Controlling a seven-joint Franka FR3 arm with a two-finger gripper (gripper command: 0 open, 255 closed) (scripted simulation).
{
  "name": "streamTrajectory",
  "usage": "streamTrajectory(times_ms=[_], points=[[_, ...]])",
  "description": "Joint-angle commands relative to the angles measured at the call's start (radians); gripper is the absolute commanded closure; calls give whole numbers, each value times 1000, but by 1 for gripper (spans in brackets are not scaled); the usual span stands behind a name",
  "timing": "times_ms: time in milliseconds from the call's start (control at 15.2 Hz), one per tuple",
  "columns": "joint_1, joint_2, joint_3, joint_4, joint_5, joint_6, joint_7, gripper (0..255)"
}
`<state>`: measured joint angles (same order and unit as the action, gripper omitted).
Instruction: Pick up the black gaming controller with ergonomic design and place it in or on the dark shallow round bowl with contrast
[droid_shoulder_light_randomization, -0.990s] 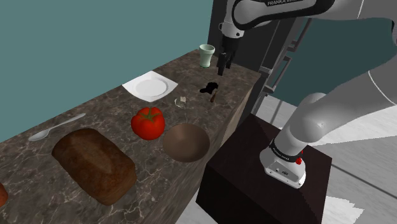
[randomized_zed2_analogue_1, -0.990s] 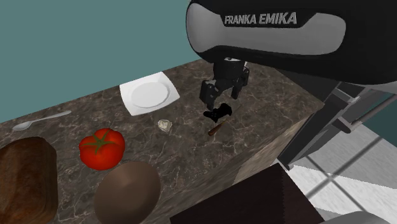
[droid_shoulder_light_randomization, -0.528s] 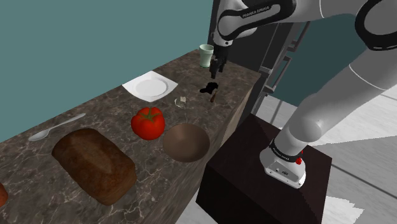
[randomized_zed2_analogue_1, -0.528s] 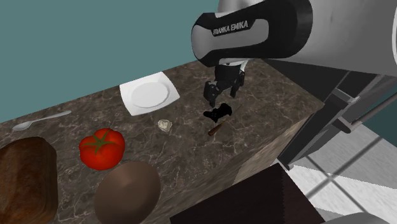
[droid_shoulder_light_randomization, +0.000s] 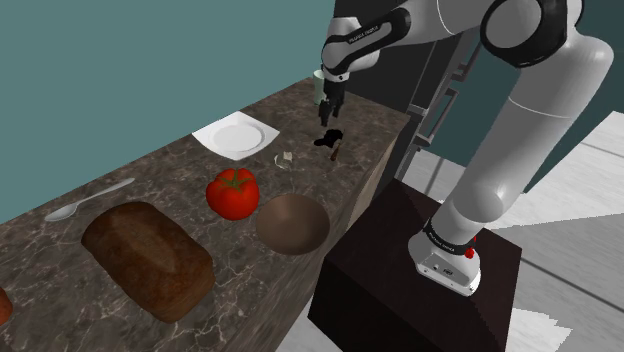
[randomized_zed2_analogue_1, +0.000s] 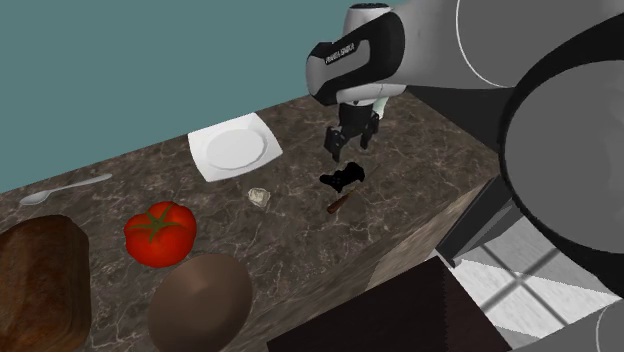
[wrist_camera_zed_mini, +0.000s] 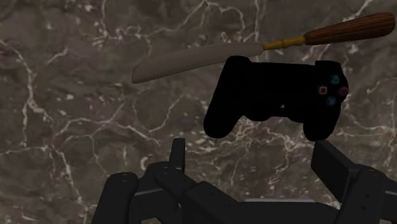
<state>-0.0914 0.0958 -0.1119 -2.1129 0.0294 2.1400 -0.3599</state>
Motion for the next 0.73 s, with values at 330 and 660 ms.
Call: streamTrajectory(times_ms=[330, 660], points=[[-12, 106, -5, 16, 14, 84, -27, 0], [-13, 124, -4, 3, 17, 116, -29, 0]])
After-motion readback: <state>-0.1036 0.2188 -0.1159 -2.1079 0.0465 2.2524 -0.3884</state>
